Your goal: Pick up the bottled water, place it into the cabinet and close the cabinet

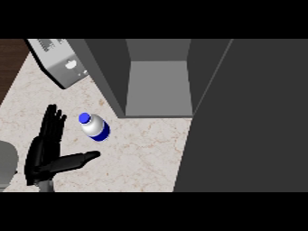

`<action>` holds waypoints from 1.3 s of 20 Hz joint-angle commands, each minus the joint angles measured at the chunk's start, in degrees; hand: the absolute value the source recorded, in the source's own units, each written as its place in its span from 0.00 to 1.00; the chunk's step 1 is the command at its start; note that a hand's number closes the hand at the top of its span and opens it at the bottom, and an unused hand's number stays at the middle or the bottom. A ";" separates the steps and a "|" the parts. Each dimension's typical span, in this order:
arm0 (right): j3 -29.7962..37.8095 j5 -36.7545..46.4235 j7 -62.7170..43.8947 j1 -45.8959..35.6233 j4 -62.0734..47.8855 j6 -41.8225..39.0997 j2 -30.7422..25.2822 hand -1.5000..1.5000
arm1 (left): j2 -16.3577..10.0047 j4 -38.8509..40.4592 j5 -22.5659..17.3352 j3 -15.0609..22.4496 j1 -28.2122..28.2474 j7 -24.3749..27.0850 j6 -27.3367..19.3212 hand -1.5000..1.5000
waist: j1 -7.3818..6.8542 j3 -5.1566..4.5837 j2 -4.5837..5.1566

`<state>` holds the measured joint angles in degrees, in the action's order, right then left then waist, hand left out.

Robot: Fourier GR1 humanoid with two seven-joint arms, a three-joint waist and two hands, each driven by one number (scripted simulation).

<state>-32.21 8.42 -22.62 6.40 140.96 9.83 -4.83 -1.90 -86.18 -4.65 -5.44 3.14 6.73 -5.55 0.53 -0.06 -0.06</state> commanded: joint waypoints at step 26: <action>-3.63 7.13 -7.31 -3.49 7.70 6.32 -5.12 0.00 | -2.41 59.06 -3.43 -13.17 -23.93 39.00 5.62 0.00 | 0.93 -0.13 0.25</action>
<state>-35.51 9.36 -24.69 3.65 141.33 16.13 -8.89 -4.40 -33.98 -7.74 -16.84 -17.44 40.50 0.42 1.21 -0.13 0.09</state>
